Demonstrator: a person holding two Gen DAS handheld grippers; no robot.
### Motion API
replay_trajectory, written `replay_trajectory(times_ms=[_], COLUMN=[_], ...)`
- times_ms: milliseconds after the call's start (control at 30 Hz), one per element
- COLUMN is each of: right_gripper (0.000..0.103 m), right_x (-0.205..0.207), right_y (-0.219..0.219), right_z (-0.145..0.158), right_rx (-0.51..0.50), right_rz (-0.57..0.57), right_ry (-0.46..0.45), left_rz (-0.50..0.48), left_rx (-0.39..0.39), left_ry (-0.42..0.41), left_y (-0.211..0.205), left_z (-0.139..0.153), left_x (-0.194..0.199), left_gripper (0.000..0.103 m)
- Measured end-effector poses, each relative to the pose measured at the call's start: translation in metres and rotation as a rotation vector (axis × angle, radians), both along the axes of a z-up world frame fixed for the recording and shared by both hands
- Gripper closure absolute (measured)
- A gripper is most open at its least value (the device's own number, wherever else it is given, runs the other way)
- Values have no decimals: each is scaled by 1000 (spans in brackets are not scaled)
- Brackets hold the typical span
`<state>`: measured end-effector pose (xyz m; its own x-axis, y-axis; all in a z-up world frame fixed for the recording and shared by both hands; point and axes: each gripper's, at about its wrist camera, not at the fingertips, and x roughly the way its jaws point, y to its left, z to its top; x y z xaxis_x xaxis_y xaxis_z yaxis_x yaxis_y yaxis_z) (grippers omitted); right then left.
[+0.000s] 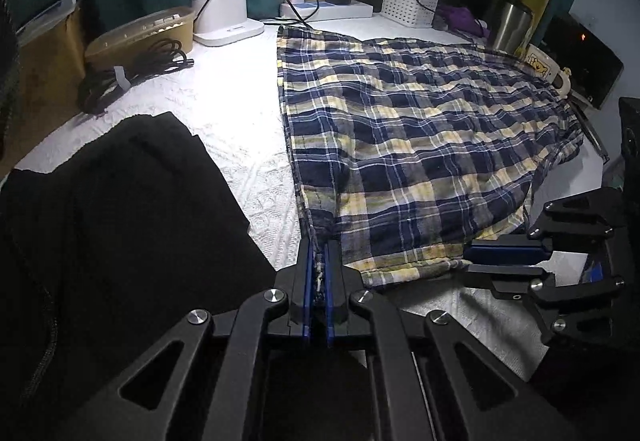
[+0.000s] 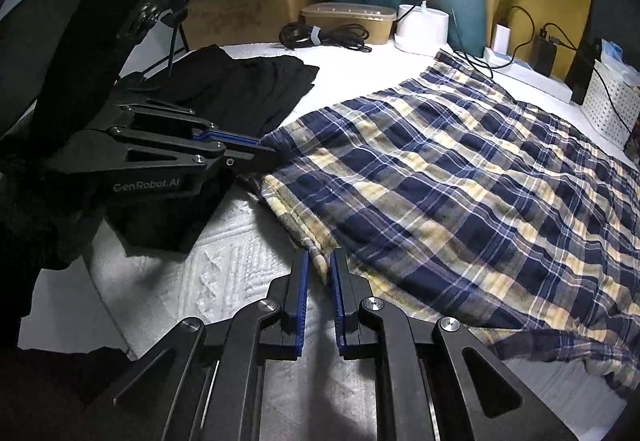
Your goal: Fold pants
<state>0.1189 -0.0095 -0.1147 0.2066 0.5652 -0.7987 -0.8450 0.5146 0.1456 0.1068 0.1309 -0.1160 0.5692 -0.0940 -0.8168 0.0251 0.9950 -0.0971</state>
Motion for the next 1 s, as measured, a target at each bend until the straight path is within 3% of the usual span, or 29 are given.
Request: replay_trajectory(times_ms=[433,500,567,600,667,867,1000], right_gripper=[89,68,18,14,14,14,14], right_x=[1,4,7,8,12,24,48], right_y=[-40,-48,-54,-58,-65,-85,-92], right_z=[9,15,21,25,31,49,37], right_rx=[34,48,67,77,87,108,82], right_rz=[-73,-89,-103,-110,-122,-173,-265], right_ry=[-3,-10,-16,-25,-32,-72,-84], left_rz=[89,102,108,104,76,-36,-68], left_rx=[31,33,45,44,32,37,35], left_ry=[2,-15,-34,-47,-65,-70,-35], left_y=[8,8,5,1,-8,-47,-61], left_z=[17,25,32,36,40,42,27], left_x=[-9,-8,-5,-4,0,18,31], left_gripper=[98,98,96,88,74,73,73])
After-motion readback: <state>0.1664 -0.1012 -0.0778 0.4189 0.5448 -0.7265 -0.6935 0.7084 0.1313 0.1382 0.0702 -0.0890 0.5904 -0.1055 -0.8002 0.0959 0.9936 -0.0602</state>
